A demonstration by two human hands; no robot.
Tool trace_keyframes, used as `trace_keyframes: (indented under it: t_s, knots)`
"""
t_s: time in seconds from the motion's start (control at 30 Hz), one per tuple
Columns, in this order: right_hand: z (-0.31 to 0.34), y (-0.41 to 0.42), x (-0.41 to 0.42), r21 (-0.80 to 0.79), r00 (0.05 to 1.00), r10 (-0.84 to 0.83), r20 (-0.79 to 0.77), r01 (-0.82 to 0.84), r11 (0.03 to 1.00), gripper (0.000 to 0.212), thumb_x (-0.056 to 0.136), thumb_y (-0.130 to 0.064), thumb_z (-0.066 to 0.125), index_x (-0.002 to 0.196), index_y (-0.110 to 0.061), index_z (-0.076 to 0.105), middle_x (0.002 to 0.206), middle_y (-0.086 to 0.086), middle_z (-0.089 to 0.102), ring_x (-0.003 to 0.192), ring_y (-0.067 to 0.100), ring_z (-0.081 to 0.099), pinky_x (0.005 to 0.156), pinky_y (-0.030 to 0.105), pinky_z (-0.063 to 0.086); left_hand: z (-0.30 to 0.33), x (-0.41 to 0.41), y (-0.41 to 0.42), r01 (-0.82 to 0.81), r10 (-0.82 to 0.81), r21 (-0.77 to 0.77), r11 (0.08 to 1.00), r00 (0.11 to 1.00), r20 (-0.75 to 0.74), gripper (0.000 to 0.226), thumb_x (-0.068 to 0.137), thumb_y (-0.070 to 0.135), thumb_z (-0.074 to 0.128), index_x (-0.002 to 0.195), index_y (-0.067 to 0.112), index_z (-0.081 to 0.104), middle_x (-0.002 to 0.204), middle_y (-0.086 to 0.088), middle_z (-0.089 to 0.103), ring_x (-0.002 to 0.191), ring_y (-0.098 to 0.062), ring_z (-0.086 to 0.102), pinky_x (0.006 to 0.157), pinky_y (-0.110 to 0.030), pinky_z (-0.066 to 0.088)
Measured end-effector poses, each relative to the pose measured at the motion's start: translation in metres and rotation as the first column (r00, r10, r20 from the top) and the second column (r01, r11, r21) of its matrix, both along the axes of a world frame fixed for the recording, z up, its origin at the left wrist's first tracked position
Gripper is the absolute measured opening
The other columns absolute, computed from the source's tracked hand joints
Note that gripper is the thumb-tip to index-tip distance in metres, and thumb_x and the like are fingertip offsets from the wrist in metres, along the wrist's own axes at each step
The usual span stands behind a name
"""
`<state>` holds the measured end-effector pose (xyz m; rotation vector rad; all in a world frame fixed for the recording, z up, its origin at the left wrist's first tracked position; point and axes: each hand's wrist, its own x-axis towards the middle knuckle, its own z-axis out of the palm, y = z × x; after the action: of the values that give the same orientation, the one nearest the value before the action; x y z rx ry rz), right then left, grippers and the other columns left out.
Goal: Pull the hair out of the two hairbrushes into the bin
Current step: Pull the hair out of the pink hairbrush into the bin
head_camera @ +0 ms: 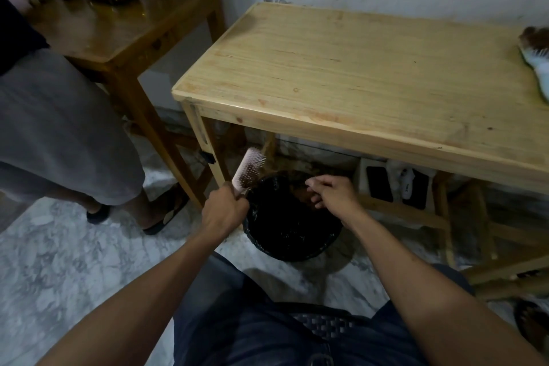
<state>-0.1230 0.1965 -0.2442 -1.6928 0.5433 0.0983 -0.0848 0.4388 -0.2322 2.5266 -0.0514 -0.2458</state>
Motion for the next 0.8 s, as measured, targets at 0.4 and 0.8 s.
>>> trace_keyframes:
  t_s: [0.4,0.8]
  knots:
    - [0.004,0.02,0.012,0.112,0.966,0.237,0.103,-0.248,0.962,0.026,0.086,-0.008,0.072,0.107,-0.023,0.069,0.106,-0.003,0.074,0.068,0.011,0.069,0.05,0.021,0.05,0.014,-0.016,-0.026,0.241,-0.246,0.067,0.968,0.965,0.089,0.034,0.084,0.035,0.051,0.112,0.016,0.055,0.083,-0.005,0.067,0.067,-0.026,0.065,0.062,-0.044,0.059]
    - [0.004,-0.003,0.007,0.17,0.984,-0.084,0.155,0.057,0.984,0.014,0.092,-0.012,0.068,0.084,-0.019,0.076,0.07,-0.003,0.071,0.056,0.005,0.058,0.054,0.019,0.048,0.006,-0.009,-0.001,0.096,-0.108,0.219,0.971,0.993,0.043,0.035,0.088,0.025,0.059,0.119,0.009,0.053,0.1,-0.011,0.069,0.077,-0.028,0.067,0.068,-0.043,0.06]
